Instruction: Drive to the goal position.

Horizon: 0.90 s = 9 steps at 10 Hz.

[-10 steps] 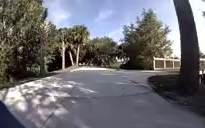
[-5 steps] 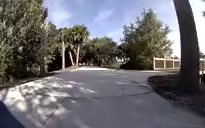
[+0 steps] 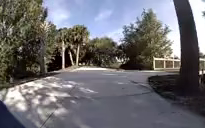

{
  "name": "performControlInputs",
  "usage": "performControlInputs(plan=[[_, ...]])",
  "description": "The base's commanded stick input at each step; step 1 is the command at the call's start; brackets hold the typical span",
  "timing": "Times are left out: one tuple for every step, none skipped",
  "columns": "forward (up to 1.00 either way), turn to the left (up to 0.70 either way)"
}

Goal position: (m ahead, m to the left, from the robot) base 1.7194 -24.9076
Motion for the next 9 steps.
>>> performControlInputs(plan=[[0.0,0.0],[0.0,-0.19],[0.0,-0.45],[0.0,-0.45],[0.0,-0.45],[0.0,-0.45],[0.0,-0.45],[0.0,-0.45],[0.0,-0.45]])
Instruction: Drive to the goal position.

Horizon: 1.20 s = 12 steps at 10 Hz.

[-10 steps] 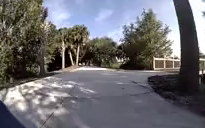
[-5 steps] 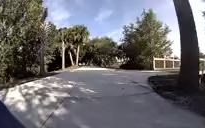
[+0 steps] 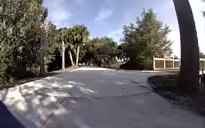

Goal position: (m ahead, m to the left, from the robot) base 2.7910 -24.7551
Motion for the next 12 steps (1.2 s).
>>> performControlInputs(plan=[[0.0,-0.45],[0.0,-0.45],[0.0,-0.45],[0.0,-0.45],[0.0,-0.45],[0.0,-0.45],[0.0,-0.45],[0.0,-0.45],[0.0,-0.45],[0.0,-0.45],[0.0,-0.45],[0.0,-0.45]])
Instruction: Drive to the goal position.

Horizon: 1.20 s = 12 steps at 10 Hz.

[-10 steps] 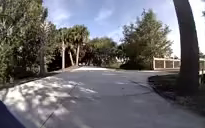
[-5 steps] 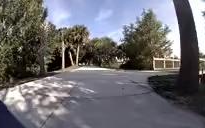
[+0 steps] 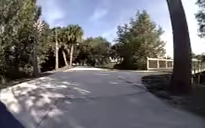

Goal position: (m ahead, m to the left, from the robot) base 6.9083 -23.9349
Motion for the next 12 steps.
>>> performControlInputs(plan=[[0.0,-0.45],[0.0,-0.45],[0.0,-0.45],[0.0,-0.45],[0.0,-0.45],[0.0,-0.45],[0.0,-0.45],[0.0,-0.45],[0.0,-0.45],[0.0,-0.45],[0.0,-0.45],[0.0,-0.45]])
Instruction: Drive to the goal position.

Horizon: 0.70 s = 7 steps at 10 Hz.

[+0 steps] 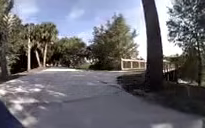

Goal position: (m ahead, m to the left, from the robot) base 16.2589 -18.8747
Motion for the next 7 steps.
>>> performControlInputs(plan=[[0.0,-0.45],[0.0,-0.45],[0.0,-0.45],[0.0,-0.45],[0.0,-0.45],[0.0,-0.45],[0.0,0.0]])
